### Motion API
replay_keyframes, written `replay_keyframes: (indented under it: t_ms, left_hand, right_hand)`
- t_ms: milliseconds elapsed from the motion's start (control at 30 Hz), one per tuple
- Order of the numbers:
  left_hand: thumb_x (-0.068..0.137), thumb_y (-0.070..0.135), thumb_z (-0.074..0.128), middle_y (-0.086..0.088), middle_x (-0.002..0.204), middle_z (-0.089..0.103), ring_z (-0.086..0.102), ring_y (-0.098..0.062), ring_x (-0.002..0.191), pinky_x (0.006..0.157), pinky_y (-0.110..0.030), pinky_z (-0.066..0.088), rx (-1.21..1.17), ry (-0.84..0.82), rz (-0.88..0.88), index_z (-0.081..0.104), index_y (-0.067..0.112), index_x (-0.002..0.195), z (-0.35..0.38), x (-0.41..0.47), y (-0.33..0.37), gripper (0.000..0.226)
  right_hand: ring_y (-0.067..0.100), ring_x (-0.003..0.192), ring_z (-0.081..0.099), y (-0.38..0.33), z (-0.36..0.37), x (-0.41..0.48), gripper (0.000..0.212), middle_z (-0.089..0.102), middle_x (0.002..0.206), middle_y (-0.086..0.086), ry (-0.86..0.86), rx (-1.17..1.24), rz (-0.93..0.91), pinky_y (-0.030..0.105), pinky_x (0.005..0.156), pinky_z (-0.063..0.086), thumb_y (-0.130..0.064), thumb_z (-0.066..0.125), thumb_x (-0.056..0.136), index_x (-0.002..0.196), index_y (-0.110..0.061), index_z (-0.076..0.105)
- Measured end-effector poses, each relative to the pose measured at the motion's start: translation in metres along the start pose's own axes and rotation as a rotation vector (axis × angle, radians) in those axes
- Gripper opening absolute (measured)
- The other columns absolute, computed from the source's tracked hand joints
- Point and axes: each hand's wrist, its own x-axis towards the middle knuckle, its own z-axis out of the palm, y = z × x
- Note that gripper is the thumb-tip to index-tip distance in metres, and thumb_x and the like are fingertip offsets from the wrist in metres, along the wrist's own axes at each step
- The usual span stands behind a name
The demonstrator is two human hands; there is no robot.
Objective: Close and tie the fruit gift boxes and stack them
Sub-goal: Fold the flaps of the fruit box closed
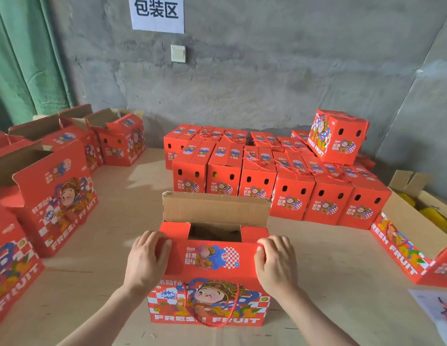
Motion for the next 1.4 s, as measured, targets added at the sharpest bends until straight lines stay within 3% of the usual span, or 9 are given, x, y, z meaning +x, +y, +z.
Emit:
replay_keyframes:
  t_ms: [233,500,700,867,1000,1100,1233,1300,1400]
  left_hand:
    - [0.085,0.024,0.051,-0.005,0.086,0.058,0.053,-0.025,0.078,0.071,-0.032,0.043,0.003,-0.008,0.048,0.068,0.004,0.083,0.001,0.001,0.003,0.026]
    - [0.088,0.032,0.036,-0.004,0.077,0.061,0.055,-0.032,0.072,0.067,-0.041,0.051,0.189,-0.016,0.199,0.072,0.009,0.077,-0.004,0.003,0.007,0.044]
    - [0.077,0.015,0.066,-0.004,0.074,0.059,0.06,-0.028,0.068,0.049,-0.035,0.053,0.267,-0.145,0.287,0.077,0.013,0.078,0.0,0.006,0.022,0.011]
    - [0.089,0.025,0.064,0.001,0.087,0.061,0.057,-0.024,0.092,0.069,-0.034,0.051,0.213,-0.189,0.177,0.076,0.021,0.094,0.005,0.003,0.016,0.013]
    - [0.092,0.025,0.058,0.003,0.092,0.06,0.053,-0.02,0.098,0.08,-0.034,0.048,0.16,-0.206,0.142,0.075,0.023,0.094,0.008,0.008,0.013,0.017]
    - [0.095,0.032,0.052,0.008,0.093,0.057,0.05,-0.016,0.1,0.082,-0.029,0.045,0.194,-0.23,0.124,0.073,0.027,0.099,0.009,0.01,0.013,0.022]
    - [0.091,0.03,0.06,0.006,0.102,0.063,0.055,-0.019,0.104,0.083,-0.032,0.047,0.177,-0.191,0.107,0.067,0.02,0.108,0.008,0.008,0.018,0.021]
    - [0.088,0.025,0.065,0.002,0.102,0.066,0.06,-0.022,0.1,0.079,-0.034,0.05,0.151,-0.165,0.11,0.065,0.015,0.104,0.007,0.005,0.019,0.019]
    - [0.089,0.037,0.053,0.001,0.085,0.065,0.063,-0.023,0.078,0.059,-0.032,0.053,0.102,-0.058,0.228,0.058,0.019,0.092,0.004,-0.004,0.016,0.019]
  right_hand:
    - [0.028,0.074,0.055,-0.002,0.001,-0.003,0.011,0.062,0.075,0.007,-0.124,0.015,0.131,0.038,0.064,0.046,-0.016,0.057,0.082,0.078,-0.007,0.063]
    - [0.02,0.101,0.047,0.006,0.005,0.007,0.035,0.057,0.104,0.003,-0.342,-0.174,0.092,0.033,0.086,0.038,-0.034,0.038,0.097,0.099,-0.013,0.066]
    - [0.021,0.107,0.047,0.002,0.013,0.027,0.032,0.06,0.115,0.0,-0.347,-0.193,0.115,0.032,0.086,0.036,-0.029,0.031,0.101,0.113,-0.015,0.057]
    - [0.019,0.109,0.043,0.003,0.016,0.021,0.038,0.053,0.115,0.003,-0.388,-0.281,0.127,0.029,0.09,0.036,-0.042,0.041,0.098,0.11,-0.013,0.063]
    - [0.027,0.125,0.041,0.002,0.011,0.036,0.055,0.042,0.136,0.011,-0.145,0.283,0.52,0.031,0.098,0.037,-0.036,0.064,0.089,0.13,-0.008,0.043]
    - [0.023,0.142,0.026,-0.003,0.006,0.06,0.062,0.021,0.157,0.001,-0.212,0.9,0.823,0.042,0.112,0.024,-0.046,0.038,0.099,0.151,-0.023,0.015]
    - [0.025,0.118,0.051,0.001,0.008,0.054,0.055,0.059,0.121,0.005,-0.252,0.87,0.788,0.034,0.093,0.037,-0.054,0.033,0.097,0.112,-0.013,0.065]
    - [0.021,0.104,0.055,0.005,0.009,0.039,0.041,0.06,0.1,0.0,-0.304,0.721,0.589,0.021,0.077,0.037,-0.051,0.051,0.092,0.083,-0.013,0.063]
    - [0.009,0.112,0.049,0.014,0.012,0.029,0.014,0.056,0.109,-0.003,-0.417,0.51,0.326,0.005,0.079,0.029,-0.026,0.064,0.09,0.087,-0.016,0.055]
